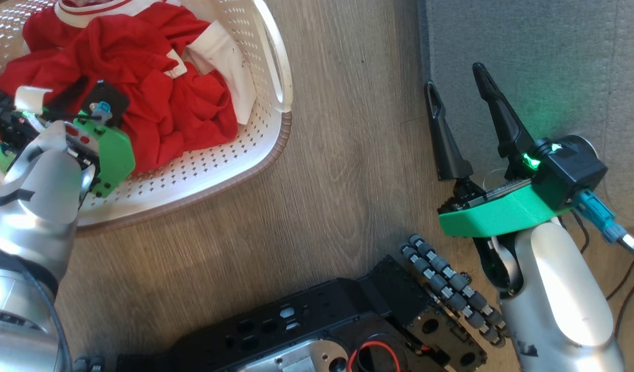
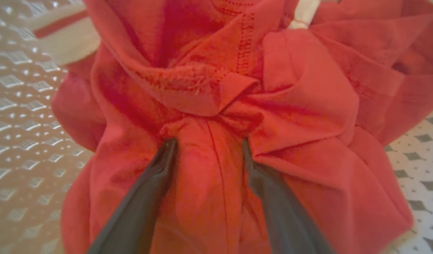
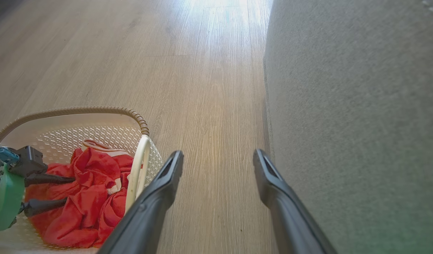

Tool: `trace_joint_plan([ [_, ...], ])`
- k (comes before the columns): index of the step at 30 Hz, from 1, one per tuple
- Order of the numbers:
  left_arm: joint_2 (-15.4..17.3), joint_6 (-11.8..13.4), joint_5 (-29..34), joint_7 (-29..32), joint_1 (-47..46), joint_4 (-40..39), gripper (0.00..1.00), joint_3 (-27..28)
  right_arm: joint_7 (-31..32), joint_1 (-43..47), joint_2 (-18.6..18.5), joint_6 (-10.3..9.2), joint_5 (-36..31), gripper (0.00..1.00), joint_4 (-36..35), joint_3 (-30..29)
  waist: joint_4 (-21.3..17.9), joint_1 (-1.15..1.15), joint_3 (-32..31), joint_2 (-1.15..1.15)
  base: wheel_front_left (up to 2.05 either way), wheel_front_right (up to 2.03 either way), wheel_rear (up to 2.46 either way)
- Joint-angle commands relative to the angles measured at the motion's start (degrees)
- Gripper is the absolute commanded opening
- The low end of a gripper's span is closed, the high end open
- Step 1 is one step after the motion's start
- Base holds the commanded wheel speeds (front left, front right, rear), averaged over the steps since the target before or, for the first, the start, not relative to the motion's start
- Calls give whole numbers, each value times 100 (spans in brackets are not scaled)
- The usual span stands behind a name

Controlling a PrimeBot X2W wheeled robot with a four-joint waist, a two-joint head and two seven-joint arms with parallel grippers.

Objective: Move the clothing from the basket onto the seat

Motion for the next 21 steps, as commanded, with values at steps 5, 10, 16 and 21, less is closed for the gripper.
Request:
trace_joint_plan([
  [5,104,-73,-96,175,60,125,60,78,-36,356,-18,-1,54,100,-111,63,38,0,17,0,0,0,0],
  [10,37,-36,-111,179,28,124,60,8,-36,295,-18,-1,45,100,-73,56,78,0,14,0,0,0,0],
  [16,0,-104,-162,-20,91,126,0,-71,-36,166,-18,-1,79,100,-10,100,73,0,-72,0,0,0,0],
  [21,-30,-87,-214,-65,252,26,0,-130,-36,88,-18,-1,95,100,70,125,71,0,-299,0,0,0,0],
])
